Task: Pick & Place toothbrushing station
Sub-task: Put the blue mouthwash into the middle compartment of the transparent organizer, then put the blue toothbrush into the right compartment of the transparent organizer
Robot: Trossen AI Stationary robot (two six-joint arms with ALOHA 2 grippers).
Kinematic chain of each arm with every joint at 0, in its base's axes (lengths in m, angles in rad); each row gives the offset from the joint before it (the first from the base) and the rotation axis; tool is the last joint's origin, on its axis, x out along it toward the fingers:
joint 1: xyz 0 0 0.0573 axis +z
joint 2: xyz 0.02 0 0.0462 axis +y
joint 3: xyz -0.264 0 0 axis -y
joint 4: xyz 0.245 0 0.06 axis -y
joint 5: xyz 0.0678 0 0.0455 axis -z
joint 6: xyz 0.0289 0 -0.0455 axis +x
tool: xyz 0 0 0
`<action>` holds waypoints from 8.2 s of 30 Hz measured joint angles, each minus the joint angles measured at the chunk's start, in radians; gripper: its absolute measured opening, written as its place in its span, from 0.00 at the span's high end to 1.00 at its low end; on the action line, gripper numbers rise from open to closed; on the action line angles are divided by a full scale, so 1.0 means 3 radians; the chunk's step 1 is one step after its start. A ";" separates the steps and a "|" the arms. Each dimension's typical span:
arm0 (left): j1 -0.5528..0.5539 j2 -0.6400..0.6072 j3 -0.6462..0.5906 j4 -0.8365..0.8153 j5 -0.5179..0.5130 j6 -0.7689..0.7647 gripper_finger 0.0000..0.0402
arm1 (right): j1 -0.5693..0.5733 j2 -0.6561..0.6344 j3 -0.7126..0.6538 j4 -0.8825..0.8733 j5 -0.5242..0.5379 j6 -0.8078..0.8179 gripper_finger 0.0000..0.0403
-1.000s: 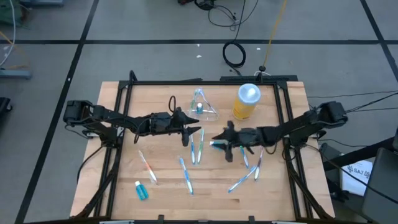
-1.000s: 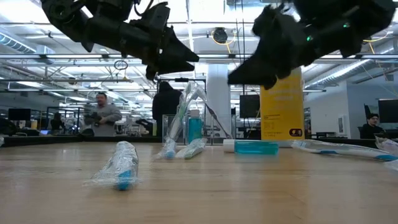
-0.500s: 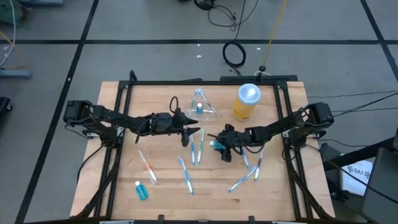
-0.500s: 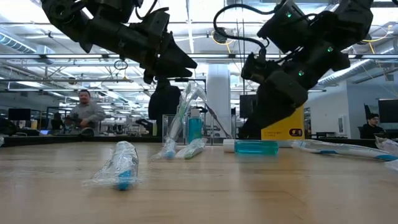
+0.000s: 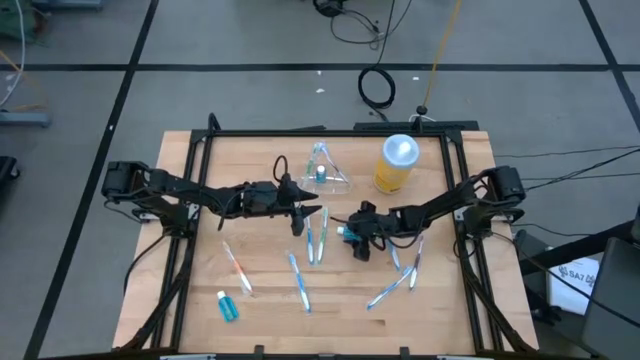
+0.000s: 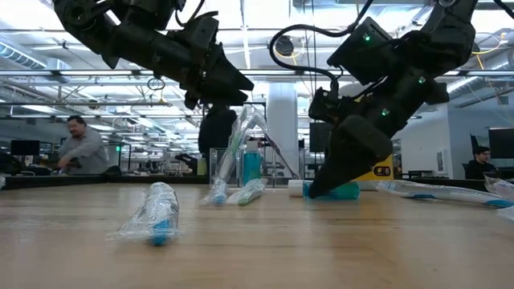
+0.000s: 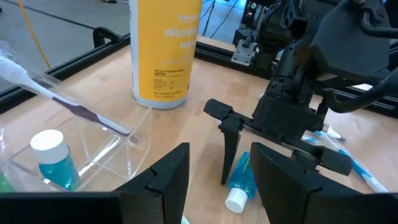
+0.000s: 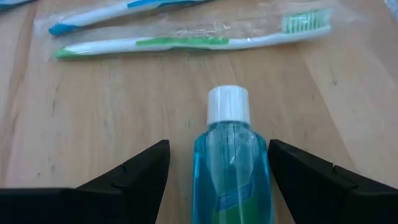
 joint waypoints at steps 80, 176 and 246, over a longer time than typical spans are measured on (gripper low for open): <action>-0.0072 0.0453 0.0126 0.0175 0.0175 -0.1905 0.56 | -0.0100 -0.0122 0.0125 0.1588 0.0329 -0.1251 0.59; 0.0888 0.1014 0.2243 -0.3189 0.0277 0.1067 0.77 | 0.0206 -0.1354 -0.0025 -0.0566 0.1286 -0.0430 0.40; 0.0656 -0.0977 0.0220 -0.1724 0.0435 0.0769 0.54 | 0.0610 -0.1363 0.0171 -0.2961 0.0498 0.3198 0.48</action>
